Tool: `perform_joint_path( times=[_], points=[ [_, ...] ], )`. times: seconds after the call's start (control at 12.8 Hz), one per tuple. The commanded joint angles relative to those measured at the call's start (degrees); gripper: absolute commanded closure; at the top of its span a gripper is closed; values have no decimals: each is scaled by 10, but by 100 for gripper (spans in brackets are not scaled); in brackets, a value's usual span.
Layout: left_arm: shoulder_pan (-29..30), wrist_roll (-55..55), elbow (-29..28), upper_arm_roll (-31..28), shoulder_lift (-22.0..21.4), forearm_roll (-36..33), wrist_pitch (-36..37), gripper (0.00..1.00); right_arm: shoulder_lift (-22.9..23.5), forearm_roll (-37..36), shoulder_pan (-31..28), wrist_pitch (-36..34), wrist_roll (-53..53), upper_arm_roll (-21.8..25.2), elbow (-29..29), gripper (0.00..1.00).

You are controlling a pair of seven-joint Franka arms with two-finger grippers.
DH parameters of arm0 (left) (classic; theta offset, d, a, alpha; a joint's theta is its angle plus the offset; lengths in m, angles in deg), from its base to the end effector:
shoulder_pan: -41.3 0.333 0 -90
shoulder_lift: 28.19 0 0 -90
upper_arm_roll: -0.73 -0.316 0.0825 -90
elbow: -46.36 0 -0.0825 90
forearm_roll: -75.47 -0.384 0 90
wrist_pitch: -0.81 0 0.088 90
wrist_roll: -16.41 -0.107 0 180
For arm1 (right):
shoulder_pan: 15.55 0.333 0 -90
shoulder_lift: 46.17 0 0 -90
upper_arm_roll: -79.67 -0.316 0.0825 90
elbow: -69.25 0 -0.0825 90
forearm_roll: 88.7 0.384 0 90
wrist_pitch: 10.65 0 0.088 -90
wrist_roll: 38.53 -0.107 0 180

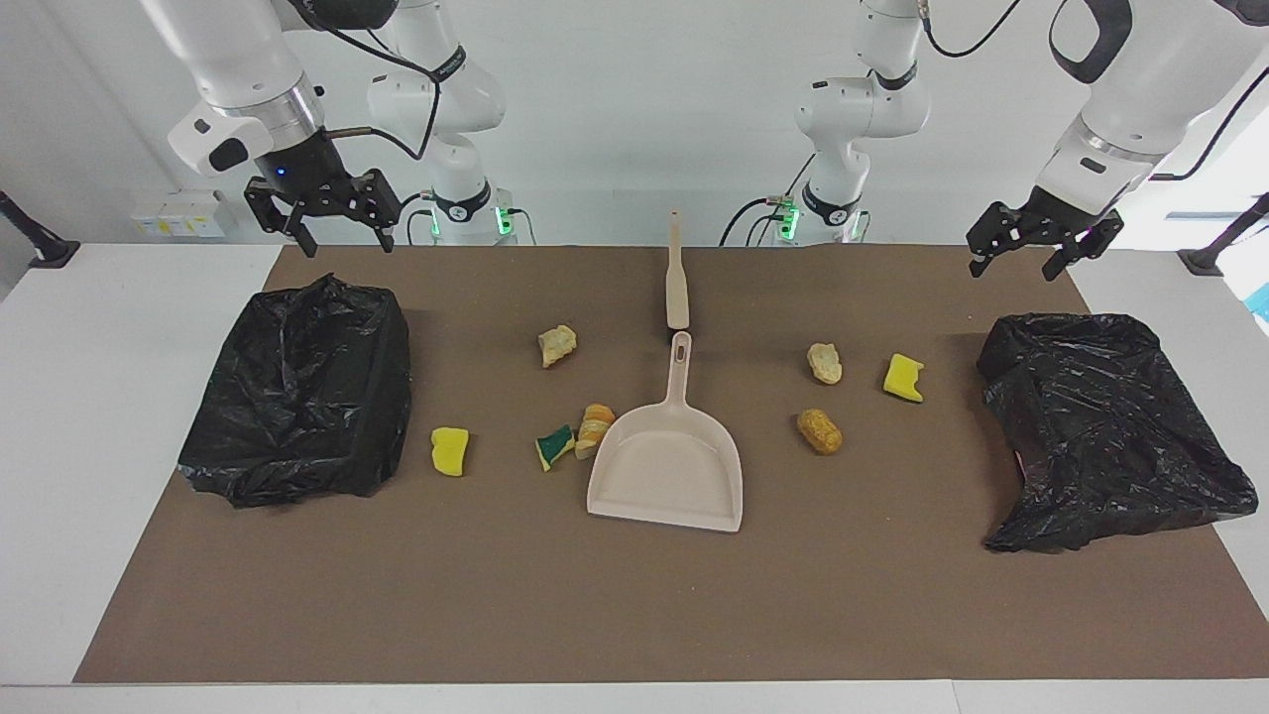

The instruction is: Sweep and dump trash in bin

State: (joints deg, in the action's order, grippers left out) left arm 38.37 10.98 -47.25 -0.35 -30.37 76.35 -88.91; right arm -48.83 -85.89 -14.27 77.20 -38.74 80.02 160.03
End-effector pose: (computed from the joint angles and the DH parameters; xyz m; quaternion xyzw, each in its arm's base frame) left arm 0.5408 -0.0189 0.6152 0.9978 -0.0634 -0.0147 0.0085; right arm 0.5362 0.0140 0.6403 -0.9997 -0.0071 0.0026 0.0246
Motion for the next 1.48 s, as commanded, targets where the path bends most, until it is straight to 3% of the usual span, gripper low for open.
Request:
perform_joint_path(
  times=[0.0, 0.62, 1.01, 1.17, 1.4],
  points=[
    [-34, 8, -55, -1, -34, 0, -6, 0, -15, 1, 0, 3, -22, 1, 19, 0],
    [-167, 167, -133, 0, -76, 18, -19, 0, -2, 1, 22, 35, -66, -6, 20, 0],
    [-277, 225, -261, 0, -142, 28, -99, 0, 46, 1, 82, 99, -152, -7, 14, 0],
    [-319, 240, -285, 0, -144, 28, -108, 0, 76, 3, 106, 137, -174, -7, 9, 0],
    [-405, 325, -350, 0, -151, 28, -188, 0, 127, -3, 150, 165, -232, -7, -5, 0]
  ],
)
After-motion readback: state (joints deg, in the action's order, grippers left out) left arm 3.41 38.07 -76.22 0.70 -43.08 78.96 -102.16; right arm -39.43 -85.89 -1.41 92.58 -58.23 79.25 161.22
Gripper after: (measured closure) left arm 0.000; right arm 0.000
